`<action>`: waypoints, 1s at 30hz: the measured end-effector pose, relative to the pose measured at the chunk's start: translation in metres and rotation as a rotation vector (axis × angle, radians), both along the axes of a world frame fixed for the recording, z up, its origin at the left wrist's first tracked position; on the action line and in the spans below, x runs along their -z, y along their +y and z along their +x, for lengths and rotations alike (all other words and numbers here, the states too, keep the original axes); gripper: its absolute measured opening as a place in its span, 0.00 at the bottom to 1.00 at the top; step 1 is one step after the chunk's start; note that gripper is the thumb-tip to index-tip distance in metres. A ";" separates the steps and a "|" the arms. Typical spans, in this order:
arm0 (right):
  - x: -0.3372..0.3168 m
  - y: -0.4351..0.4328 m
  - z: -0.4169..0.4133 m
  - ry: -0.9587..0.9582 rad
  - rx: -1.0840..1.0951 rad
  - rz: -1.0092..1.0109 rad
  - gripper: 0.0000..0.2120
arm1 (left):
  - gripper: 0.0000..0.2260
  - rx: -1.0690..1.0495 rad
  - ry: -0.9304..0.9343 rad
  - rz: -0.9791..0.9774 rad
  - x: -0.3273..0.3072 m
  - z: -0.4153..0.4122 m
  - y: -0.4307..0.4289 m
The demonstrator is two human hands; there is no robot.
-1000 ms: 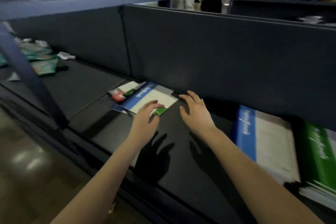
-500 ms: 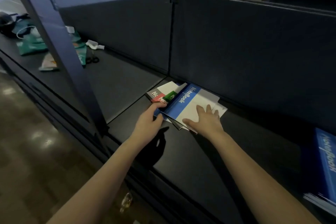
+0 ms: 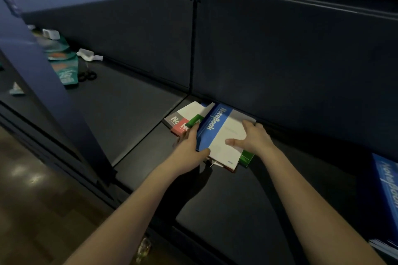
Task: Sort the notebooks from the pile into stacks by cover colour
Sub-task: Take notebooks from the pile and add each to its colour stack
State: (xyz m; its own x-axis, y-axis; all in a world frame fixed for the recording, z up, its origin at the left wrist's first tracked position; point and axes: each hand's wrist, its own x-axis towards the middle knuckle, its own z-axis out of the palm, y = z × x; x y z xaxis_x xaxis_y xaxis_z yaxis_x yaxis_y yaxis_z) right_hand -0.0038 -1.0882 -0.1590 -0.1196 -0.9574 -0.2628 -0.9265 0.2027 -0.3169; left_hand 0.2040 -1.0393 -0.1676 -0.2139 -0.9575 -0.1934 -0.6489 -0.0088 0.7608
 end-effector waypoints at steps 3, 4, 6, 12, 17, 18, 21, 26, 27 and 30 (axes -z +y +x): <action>0.001 0.002 0.001 0.021 -0.001 -0.040 0.44 | 0.40 0.043 -0.124 -0.015 -0.001 -0.009 -0.006; 0.000 0.003 0.001 0.048 -0.006 -0.034 0.44 | 0.40 0.053 -0.167 -0.030 -0.002 -0.012 -0.007; -0.005 0.006 0.001 0.079 -0.015 -0.011 0.43 | 0.40 0.058 -0.211 -0.059 -0.006 -0.017 -0.008; -0.024 0.020 -0.006 0.088 -0.043 0.043 0.40 | 0.39 0.019 -0.199 -0.096 -0.002 -0.018 -0.015; -0.022 0.035 -0.002 0.087 0.037 -0.055 0.42 | 0.35 -0.005 -0.153 -0.080 -0.005 -0.016 -0.016; -0.020 0.037 -0.001 0.088 0.064 -0.077 0.41 | 0.35 -0.008 -0.149 -0.068 -0.005 -0.015 -0.015; -0.015 0.040 0.000 0.033 0.118 -0.038 0.41 | 0.34 -0.021 -0.144 -0.025 -0.007 -0.015 -0.012; -0.013 0.045 0.001 -0.111 0.157 0.022 0.36 | 0.37 -0.061 -0.033 0.037 -0.015 -0.024 -0.007; -0.013 0.046 0.003 -0.131 0.148 0.008 0.34 | 0.34 -0.080 -0.009 0.038 -0.015 -0.024 -0.005; -0.014 0.049 0.014 -0.132 0.085 -0.055 0.31 | 0.28 -0.117 0.119 0.064 -0.017 -0.024 -0.001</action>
